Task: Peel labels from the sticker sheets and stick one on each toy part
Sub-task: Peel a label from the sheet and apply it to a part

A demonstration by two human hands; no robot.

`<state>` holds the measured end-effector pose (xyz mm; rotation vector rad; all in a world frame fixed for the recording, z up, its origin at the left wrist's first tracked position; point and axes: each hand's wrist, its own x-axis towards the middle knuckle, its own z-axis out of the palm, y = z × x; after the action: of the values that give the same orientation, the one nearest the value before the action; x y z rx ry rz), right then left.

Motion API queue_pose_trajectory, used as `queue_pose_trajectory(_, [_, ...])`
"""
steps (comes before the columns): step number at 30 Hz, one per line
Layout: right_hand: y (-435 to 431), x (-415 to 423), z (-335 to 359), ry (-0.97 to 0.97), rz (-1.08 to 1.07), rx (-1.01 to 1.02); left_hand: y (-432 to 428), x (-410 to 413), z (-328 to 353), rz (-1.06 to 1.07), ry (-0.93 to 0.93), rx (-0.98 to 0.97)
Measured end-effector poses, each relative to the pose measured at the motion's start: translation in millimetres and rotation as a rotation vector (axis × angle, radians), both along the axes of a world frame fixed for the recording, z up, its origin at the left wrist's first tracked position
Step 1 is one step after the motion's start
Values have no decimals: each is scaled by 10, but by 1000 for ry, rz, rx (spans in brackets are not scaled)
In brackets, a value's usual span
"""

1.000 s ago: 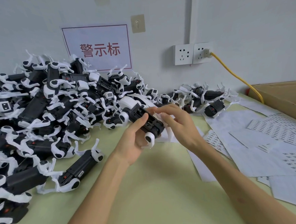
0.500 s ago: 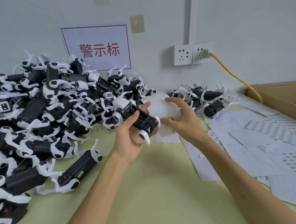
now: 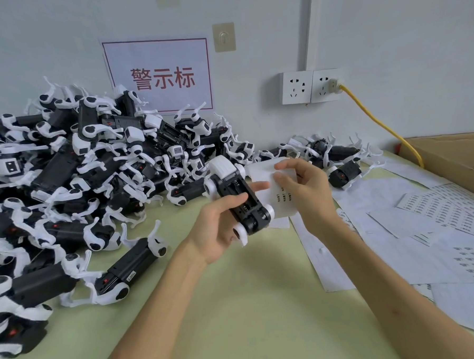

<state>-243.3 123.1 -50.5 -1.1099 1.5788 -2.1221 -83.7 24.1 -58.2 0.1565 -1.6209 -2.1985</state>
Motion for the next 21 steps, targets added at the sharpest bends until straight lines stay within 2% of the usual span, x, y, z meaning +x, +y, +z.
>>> queue_pose_trajectory(6, [-3,38,20,125,136,104,-37,-13,-24,72,24,59])
queue_pose_trajectory(9, [6,47,20,253,94,163,-71,-4,-21,83,69,70])
queue_pose_trajectory(15, [5,38,33,268,44,145,-94,3,-38,112,110,53])
queue_pose_trajectory(21, [3,50,28,377,-87,169,-72,1,-42,119,125,52])
